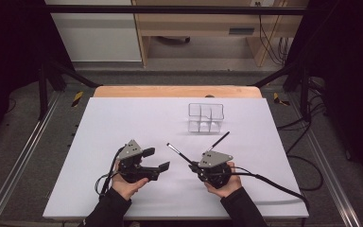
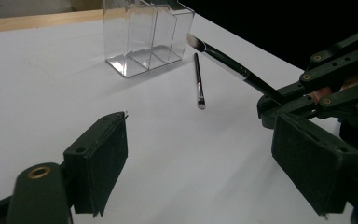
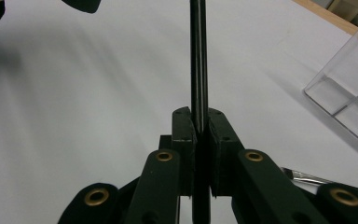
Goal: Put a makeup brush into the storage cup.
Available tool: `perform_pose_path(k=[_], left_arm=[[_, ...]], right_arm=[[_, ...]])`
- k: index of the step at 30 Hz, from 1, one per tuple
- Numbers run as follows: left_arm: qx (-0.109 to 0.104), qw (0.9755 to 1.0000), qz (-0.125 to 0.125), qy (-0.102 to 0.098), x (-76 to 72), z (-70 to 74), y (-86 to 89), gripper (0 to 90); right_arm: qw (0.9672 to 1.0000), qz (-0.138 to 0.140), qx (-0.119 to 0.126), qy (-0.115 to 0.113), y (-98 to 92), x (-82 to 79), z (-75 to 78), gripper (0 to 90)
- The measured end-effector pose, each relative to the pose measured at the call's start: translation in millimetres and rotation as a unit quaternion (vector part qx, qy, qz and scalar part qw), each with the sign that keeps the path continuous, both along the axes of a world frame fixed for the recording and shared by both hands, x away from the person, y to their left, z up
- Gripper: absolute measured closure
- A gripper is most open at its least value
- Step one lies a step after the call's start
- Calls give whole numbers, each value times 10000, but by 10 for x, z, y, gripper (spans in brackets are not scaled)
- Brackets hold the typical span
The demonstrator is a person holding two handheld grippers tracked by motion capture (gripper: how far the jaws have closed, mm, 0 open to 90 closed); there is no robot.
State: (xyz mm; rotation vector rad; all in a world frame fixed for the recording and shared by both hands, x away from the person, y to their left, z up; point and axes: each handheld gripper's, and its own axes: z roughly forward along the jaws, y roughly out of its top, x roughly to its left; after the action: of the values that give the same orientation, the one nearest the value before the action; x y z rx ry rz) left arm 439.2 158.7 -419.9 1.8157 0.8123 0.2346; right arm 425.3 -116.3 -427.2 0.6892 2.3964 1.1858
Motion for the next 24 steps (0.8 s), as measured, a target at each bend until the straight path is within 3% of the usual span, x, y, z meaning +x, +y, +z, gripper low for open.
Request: perform_pose_path(k=[24], left_arm=[[-651, 9978, 106, -5, 41, 62, -141, 255]], right_arm=[[9987, -209, 470, -10, 15, 0, 29, 835]])
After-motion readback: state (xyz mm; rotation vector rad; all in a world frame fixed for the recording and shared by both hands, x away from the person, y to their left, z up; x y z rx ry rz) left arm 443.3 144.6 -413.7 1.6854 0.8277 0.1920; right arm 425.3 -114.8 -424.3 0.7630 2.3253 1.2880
